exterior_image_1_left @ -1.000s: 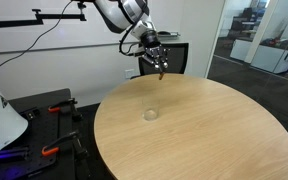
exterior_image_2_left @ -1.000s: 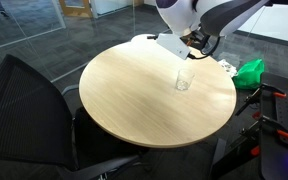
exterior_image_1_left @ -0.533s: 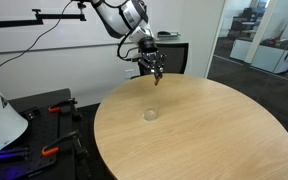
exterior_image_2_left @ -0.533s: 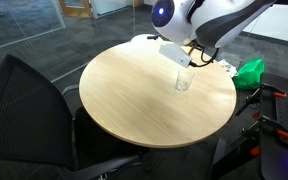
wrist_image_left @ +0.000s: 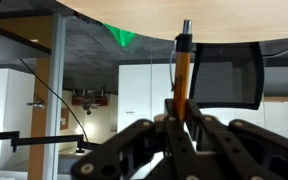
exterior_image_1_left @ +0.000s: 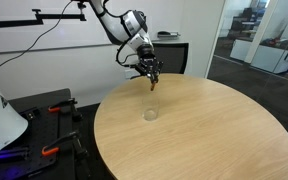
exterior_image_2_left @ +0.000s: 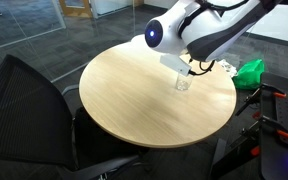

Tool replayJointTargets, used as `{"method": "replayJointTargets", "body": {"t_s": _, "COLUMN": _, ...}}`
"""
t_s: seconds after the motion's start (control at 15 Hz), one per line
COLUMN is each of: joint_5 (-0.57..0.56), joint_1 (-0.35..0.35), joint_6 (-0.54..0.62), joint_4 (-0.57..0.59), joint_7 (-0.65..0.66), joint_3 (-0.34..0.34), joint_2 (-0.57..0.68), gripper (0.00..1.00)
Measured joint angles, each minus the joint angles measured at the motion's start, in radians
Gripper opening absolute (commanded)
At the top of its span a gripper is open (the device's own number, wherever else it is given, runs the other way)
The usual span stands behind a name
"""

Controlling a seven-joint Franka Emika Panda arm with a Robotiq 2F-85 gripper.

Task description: Pick up the pen from the table and put it in the glass cup.

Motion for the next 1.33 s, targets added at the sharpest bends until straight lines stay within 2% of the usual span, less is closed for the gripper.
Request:
{"method": "replayJointTargets", "body": {"t_s": 0.67, "joint_5": 0.0, "joint_1": 0.001, "joint_6": -0.024, "joint_4": 0.124, "joint_7": -0.078, "joint_3": 0.007, "joint_2": 0.158, "gripper": 0.04}}
{"method": "replayJointTargets", "body": {"t_s": 0.73, "joint_5": 0.0, "joint_1": 0.001, "joint_6": -0.024, "joint_4": 0.136, "joint_7": -0.086, "joint_3": 0.007, "joint_2": 0.172, "gripper": 0.39}}
{"method": "replayJointTargets", "body": {"t_s": 0.87, "joint_5": 0.001, "joint_1": 0.001, "joint_6": -0.025, "joint_4": 0.162, "joint_7": -0.101, "joint_3": 0.007, "joint_2": 0.199, "gripper": 0.47}}
{"method": "replayJointTargets", "body": {"t_s": 1.33, "joint_5": 0.001, "joint_1": 0.003, "joint_6": -0.033, "joint_4": 0.227, "joint_7": -0.115, "joint_3": 0.007, "joint_2": 0.229, "gripper": 0.99}}
